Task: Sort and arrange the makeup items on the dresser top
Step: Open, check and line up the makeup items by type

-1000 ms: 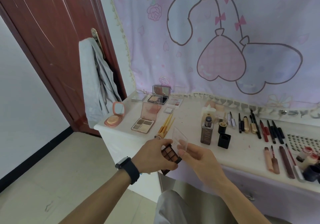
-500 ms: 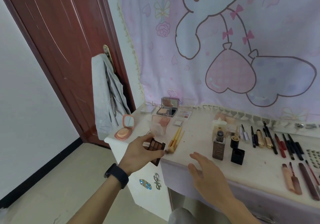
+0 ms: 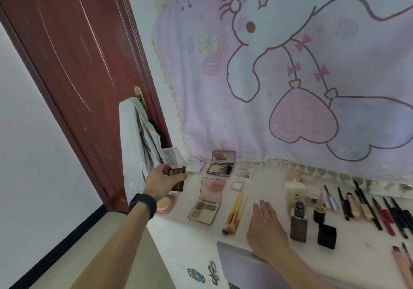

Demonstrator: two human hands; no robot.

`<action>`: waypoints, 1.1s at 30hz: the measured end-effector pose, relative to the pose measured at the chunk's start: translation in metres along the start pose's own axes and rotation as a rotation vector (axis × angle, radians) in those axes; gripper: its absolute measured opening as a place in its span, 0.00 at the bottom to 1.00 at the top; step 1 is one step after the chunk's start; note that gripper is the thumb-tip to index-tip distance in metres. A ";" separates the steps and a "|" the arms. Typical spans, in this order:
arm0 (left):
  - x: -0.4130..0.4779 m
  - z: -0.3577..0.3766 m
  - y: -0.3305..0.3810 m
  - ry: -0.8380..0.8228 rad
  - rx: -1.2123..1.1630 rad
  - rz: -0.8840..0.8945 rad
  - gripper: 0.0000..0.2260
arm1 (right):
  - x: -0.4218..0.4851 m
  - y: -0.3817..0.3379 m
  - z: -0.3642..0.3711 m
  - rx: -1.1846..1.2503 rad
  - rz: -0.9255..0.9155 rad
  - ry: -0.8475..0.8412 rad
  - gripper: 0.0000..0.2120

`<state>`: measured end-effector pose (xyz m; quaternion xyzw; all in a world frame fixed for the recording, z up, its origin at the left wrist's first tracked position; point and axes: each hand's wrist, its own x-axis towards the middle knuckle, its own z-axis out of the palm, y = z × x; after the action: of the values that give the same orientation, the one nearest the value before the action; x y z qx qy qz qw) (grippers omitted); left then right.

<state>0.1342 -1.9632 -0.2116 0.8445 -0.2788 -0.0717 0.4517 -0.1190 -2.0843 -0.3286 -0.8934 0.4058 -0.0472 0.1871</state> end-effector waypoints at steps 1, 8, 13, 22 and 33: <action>0.009 0.001 0.001 0.004 0.029 -0.001 0.28 | 0.006 0.000 -0.001 -0.018 0.012 -0.009 0.31; 0.067 0.011 0.001 0.002 0.177 0.009 0.31 | 0.033 0.005 0.011 -0.055 0.077 0.060 0.28; 0.105 0.025 -0.003 -0.032 0.234 0.031 0.26 | 0.037 0.010 0.021 -0.046 0.075 0.100 0.29; 0.142 0.060 -0.021 -0.117 0.502 0.031 0.19 | 0.040 0.009 0.021 -0.087 0.095 0.064 0.30; 0.147 0.062 -0.047 -0.300 0.704 -0.123 0.26 | 0.041 0.012 0.026 -0.091 0.089 0.083 0.31</action>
<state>0.2524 -2.0662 -0.2660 0.9432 -0.2980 -0.1214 0.0832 -0.0937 -2.1146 -0.3597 -0.8793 0.4542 -0.0576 0.1314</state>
